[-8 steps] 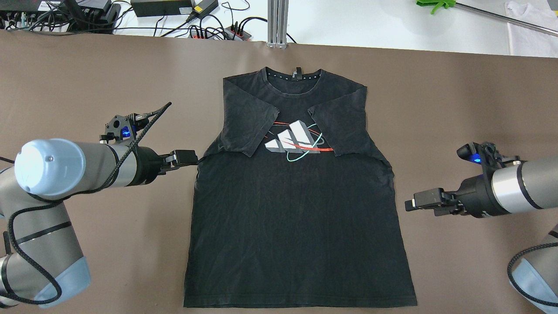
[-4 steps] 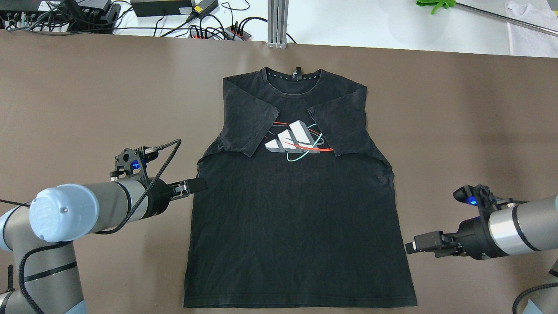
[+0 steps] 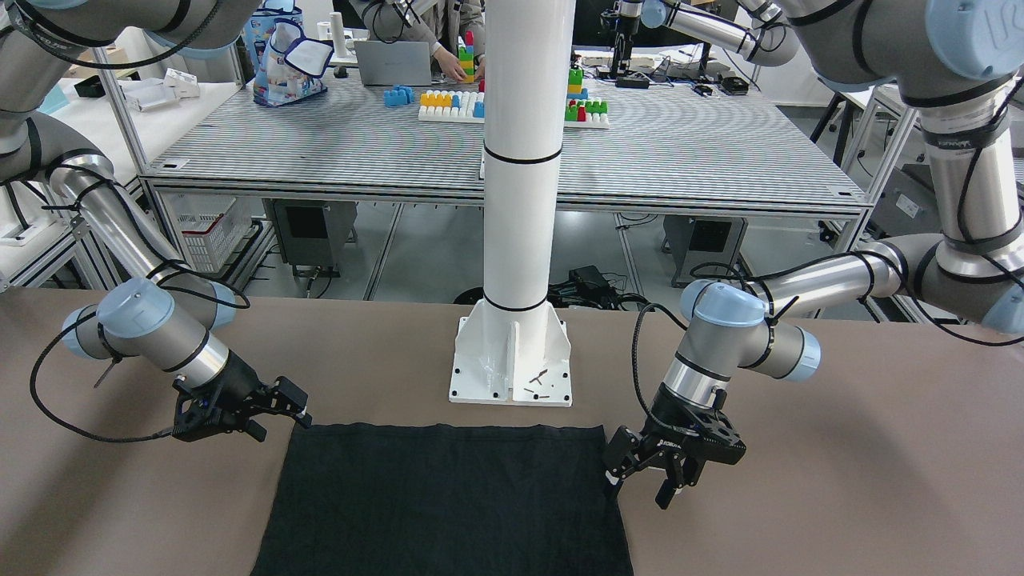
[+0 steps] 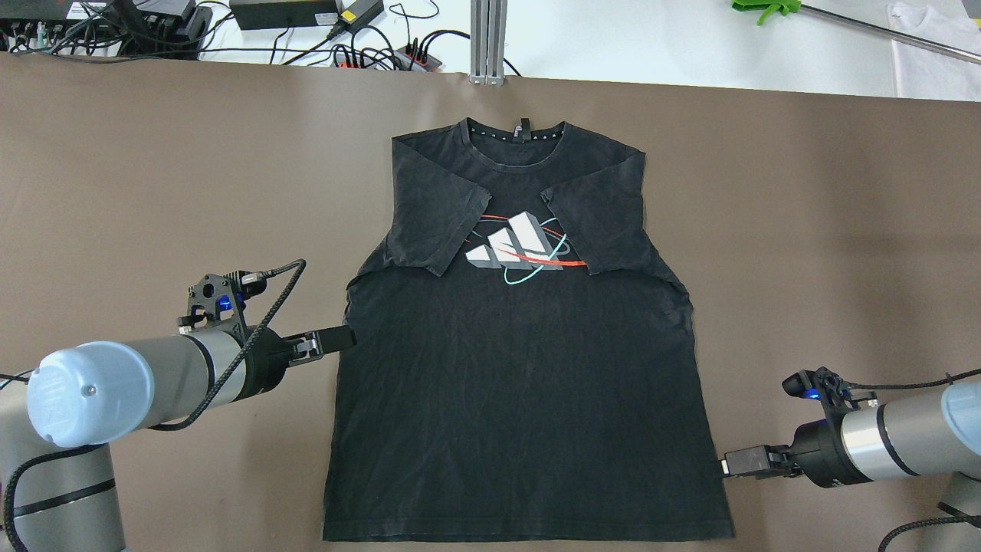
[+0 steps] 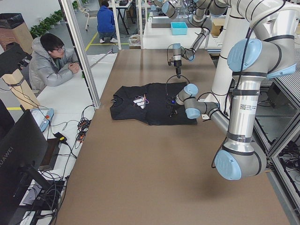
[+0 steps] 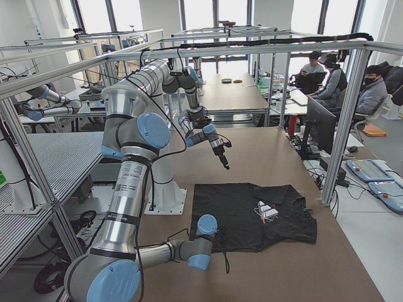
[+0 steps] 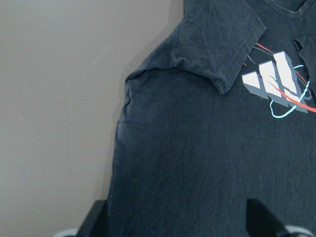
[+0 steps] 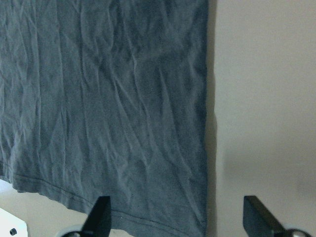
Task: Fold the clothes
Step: 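Withdraw both grippers outward and lower them toward the shirt's near corners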
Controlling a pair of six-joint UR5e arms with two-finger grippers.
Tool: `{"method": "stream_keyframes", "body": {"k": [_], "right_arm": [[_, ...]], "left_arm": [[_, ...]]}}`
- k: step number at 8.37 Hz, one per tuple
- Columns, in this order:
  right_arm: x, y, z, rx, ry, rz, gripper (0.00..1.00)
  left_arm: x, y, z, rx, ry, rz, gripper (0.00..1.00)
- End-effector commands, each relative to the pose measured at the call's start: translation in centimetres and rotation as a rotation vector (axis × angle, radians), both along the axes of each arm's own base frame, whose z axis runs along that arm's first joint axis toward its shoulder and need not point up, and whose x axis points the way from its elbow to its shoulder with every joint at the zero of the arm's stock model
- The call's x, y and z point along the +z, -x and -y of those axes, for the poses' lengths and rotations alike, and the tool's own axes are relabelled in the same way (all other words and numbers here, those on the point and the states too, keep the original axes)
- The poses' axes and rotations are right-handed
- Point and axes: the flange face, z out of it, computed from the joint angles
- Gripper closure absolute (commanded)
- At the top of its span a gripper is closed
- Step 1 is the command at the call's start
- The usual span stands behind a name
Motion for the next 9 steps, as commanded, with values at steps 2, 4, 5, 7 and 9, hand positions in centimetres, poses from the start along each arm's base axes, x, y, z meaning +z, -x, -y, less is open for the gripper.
{"method": "stream_keyframes", "body": {"k": [2,4,5,7,9], "right_arm": [[0.0,3.5,-1.6,-0.039,0.04,0.043,0.06],[0.4,4.5,-2.8,-0.038,0.046,0.027,0.06],[0.7,4.4,-2.9,-0.039,0.049,0.022,0.06],[2.0,3.3,-3.5,-0.04,0.062,0.001,0.06],[2.5,3.2,-3.9,-0.048,0.068,-0.01,0.06]], "left_arm": [[-0.5,1.1,-0.4,0.0,-0.012,-0.01,0.0],[0.0,1.2,-0.5,0.001,-0.008,-0.002,0.0],[0.0,1.2,-0.5,0.0,-0.008,-0.001,0.0],[0.1,1.2,-0.6,-0.002,-0.003,-0.003,0.0],[0.2,1.2,-0.6,-0.003,0.0,-0.001,0.0]]}}
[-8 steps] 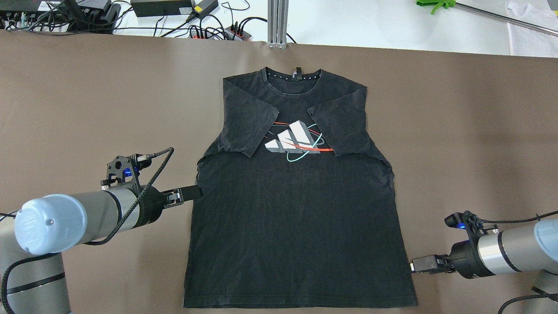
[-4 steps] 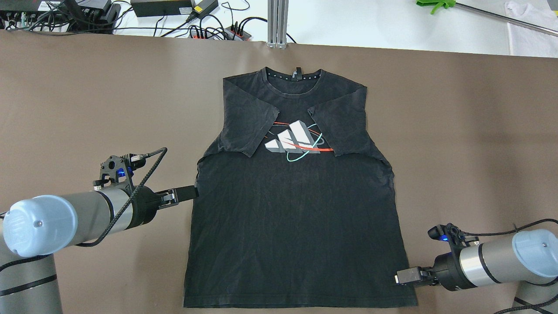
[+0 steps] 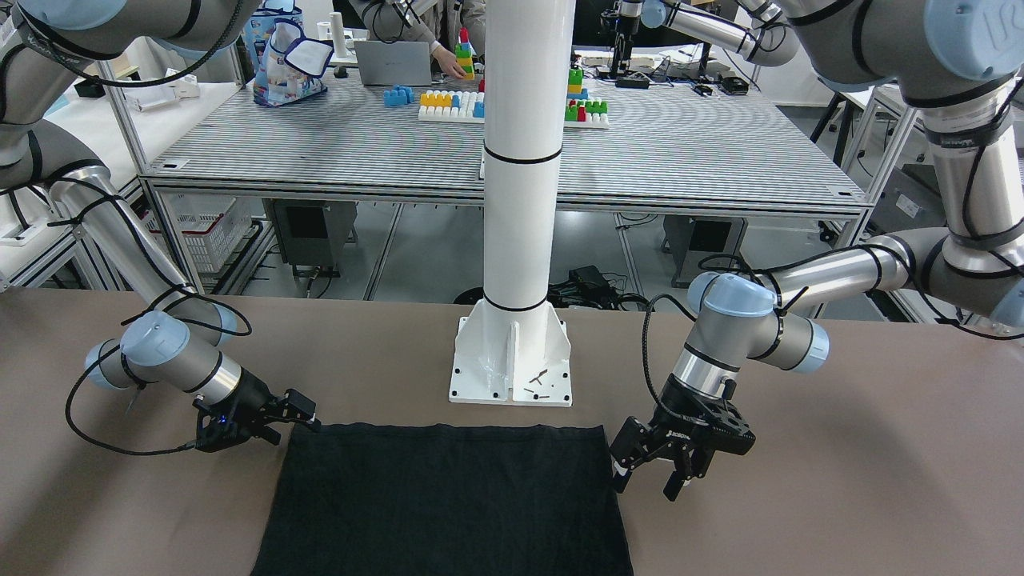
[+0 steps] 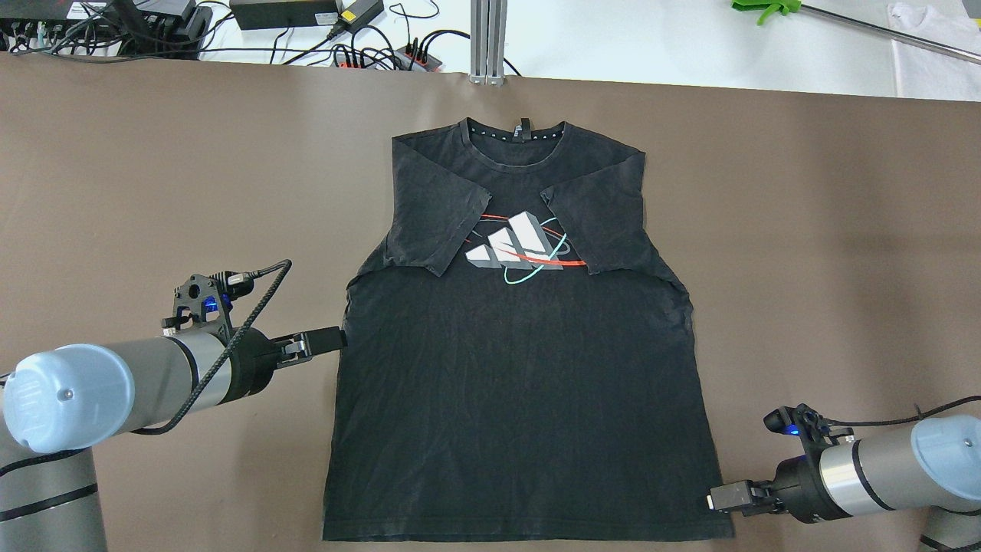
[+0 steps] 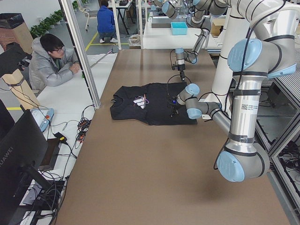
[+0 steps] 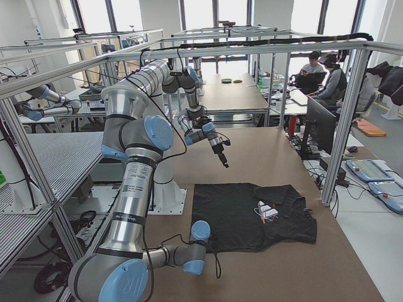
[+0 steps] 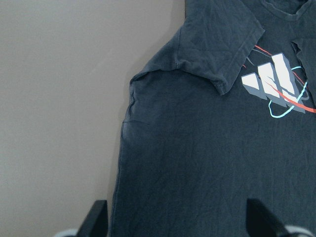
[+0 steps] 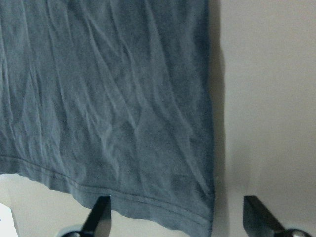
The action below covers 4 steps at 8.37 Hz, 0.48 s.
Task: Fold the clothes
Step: 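Grasp the near hem corners with the right gripper, then the left gripper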
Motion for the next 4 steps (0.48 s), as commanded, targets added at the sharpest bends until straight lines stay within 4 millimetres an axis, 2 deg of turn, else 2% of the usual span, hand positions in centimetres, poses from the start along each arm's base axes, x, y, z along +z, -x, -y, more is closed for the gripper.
{"method": "stream_keyframes", "body": {"k": [1,3,4], "right_arm": [[0.6,0.13,-0.85,-0.017,0.005,-0.011,0.06],[0.78,0.48,-1.25,-0.028,0.007,-0.016,0.06],[0.94,0.5,-1.25,-0.028,0.008,-0.018,0.09]], "left_arm": [[0.31,0.17,-0.06,-0.001,0.004,0.004,0.0],[0.31,0.17,-0.06,-0.001,0.004,0.004,0.0],[0.31,0.17,-0.06,-0.001,0.004,0.004,0.0]]}}
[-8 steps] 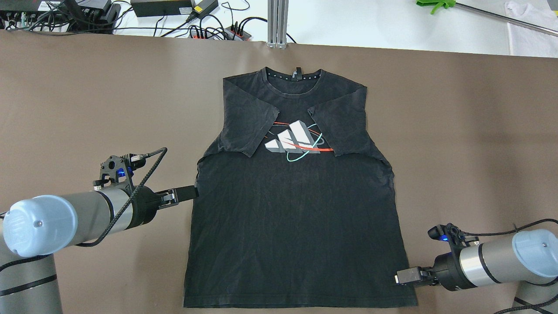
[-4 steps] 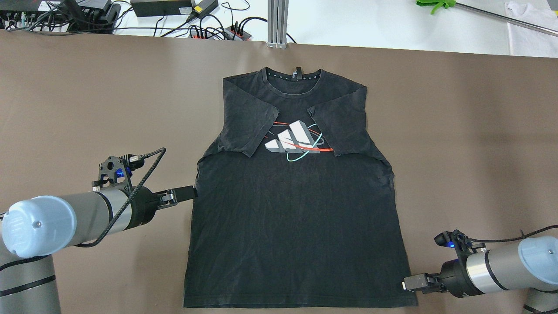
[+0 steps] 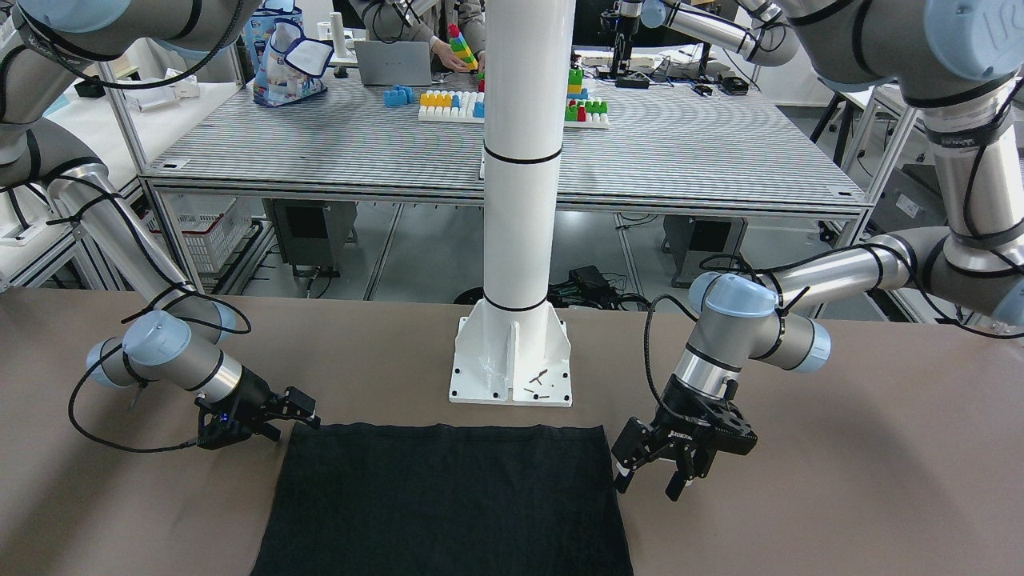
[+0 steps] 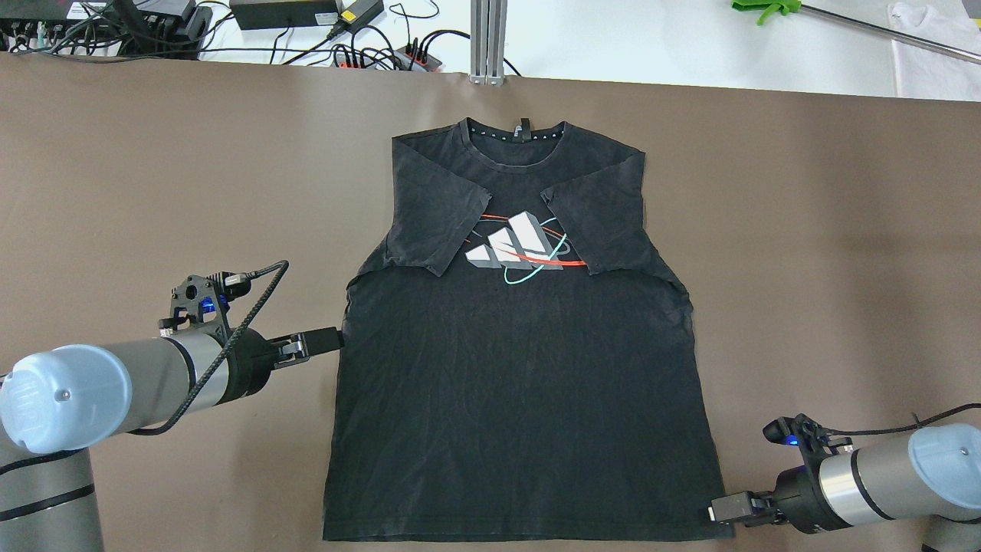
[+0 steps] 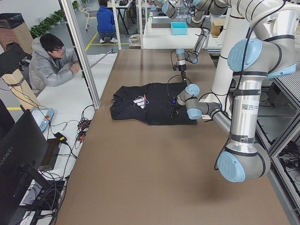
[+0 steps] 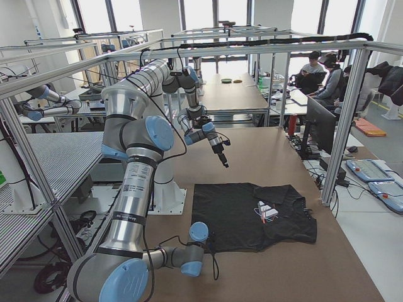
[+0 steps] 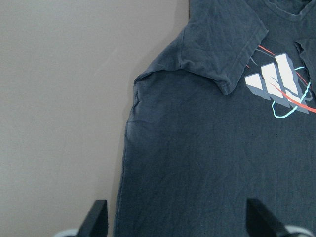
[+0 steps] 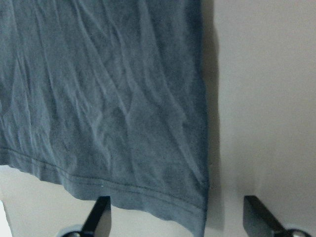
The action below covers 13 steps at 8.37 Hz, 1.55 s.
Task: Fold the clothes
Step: 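Grasp the near hem corners with the right gripper, then the left gripper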
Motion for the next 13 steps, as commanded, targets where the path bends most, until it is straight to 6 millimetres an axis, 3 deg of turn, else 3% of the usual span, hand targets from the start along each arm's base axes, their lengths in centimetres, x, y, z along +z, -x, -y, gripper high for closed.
{"method": "stream_keyframes", "body": {"k": [1,2,3,4,8,9,11,13], "right_arm": [[0.1,0.1,-0.1,-0.001,0.007,-0.003,0.35],[0.4,0.2,-0.1,-0.001,0.009,-0.009,0.76],[0.4,0.2,-0.1,0.0,0.008,-0.009,0.94],[0.4,0.2,-0.1,0.0,0.008,-0.009,1.0],[-0.6,0.1,0.0,0.002,-0.005,0.02,1.0],[-1.1,0.0,0.0,0.003,-0.019,0.047,1.0],[-1.6,-0.1,0.1,0.008,-0.033,0.074,1.0],[-1.9,-0.3,0.0,0.013,-0.051,0.106,1.0]], "left_arm": [[0.1,0.0,0.0,0.0,0.0,0.002,0.0],[0.5,0.1,0.0,0.0,0.003,0.009,0.0],[0.4,0.1,0.0,0.0,0.002,0.008,0.0],[0.3,0.2,-0.1,0.001,0.0,0.006,0.0],[-0.1,0.3,-0.4,0.007,0.0,-0.006,0.0],[0.3,-0.5,-1.5,0.028,0.003,0.002,0.0],[1.6,-2.2,-4.9,0.053,0.017,0.019,0.0],[2.3,-5.3,-10.5,0.066,0.016,0.025,0.0]]}}
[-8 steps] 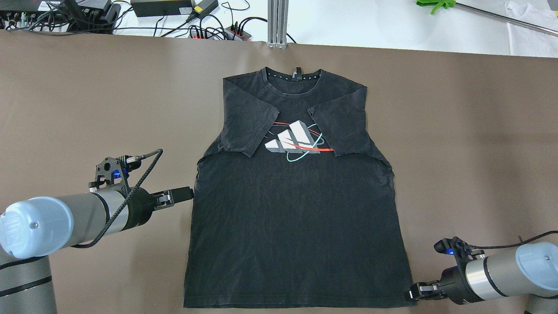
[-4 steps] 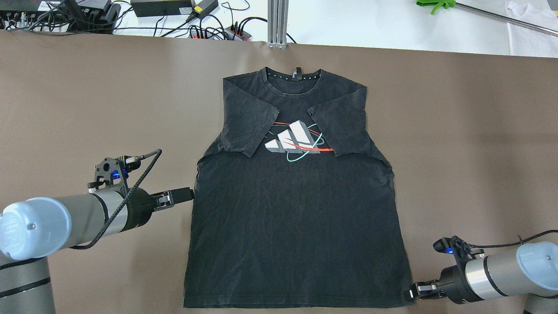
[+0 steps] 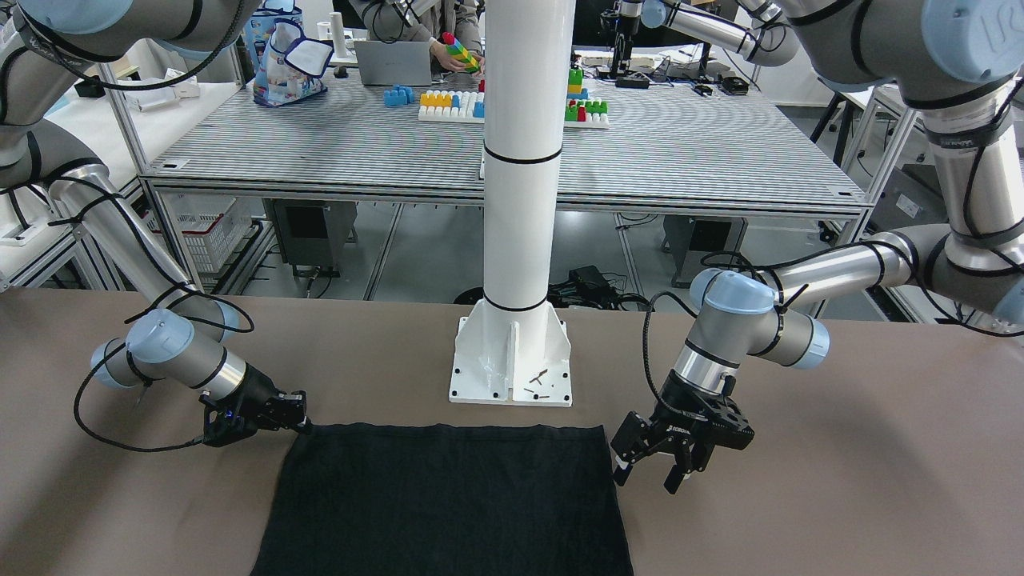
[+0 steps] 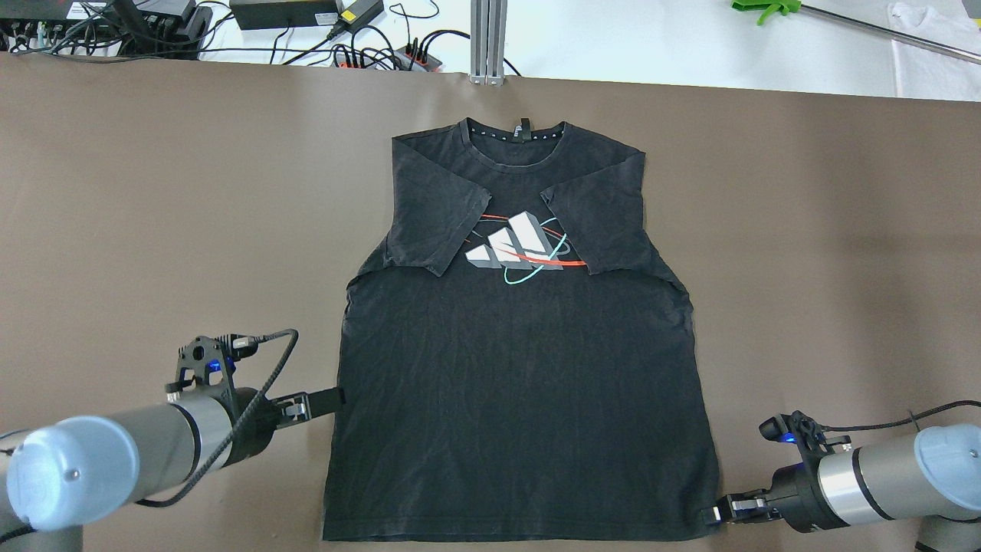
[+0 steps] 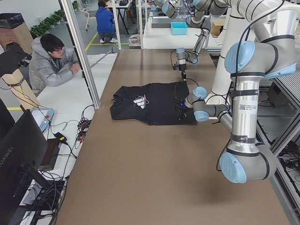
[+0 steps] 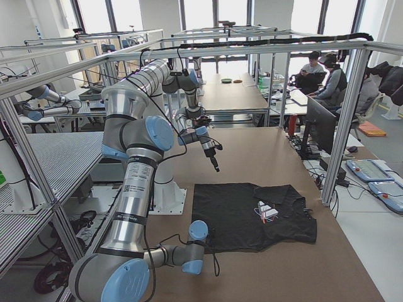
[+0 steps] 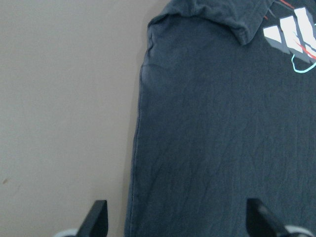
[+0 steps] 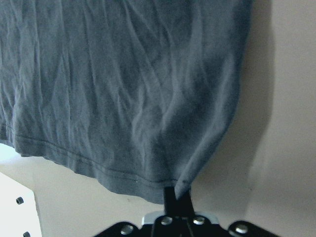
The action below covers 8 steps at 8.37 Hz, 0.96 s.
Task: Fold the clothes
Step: 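Grasp the near hem corners with the right gripper, then the left gripper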
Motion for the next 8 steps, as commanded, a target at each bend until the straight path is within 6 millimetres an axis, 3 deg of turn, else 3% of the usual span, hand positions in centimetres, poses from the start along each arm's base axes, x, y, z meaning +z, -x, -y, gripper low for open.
{"method": "stream_keyframes", "body": {"k": [1,5,6,8], "right_arm": [[-0.5,-0.3,0.0,0.007,-0.021,0.038,1.0],[-0.7,-0.4,-0.1,0.008,-0.03,0.055,1.0],[-0.7,-0.4,-0.1,0.008,-0.032,0.058,1.0],[-0.7,-0.3,0.0,0.008,-0.032,0.059,1.0]], "left_arm": [[0.6,-3.5,-6.6,0.028,0.027,-0.011,0.0],[1.4,-7.2,-13.3,0.028,0.028,-0.012,0.0],[2.7,-8.4,-13.9,0.014,0.013,0.014,0.0],[3.0,-8.6,-13.9,0.013,0.012,0.018,0.0]]}}
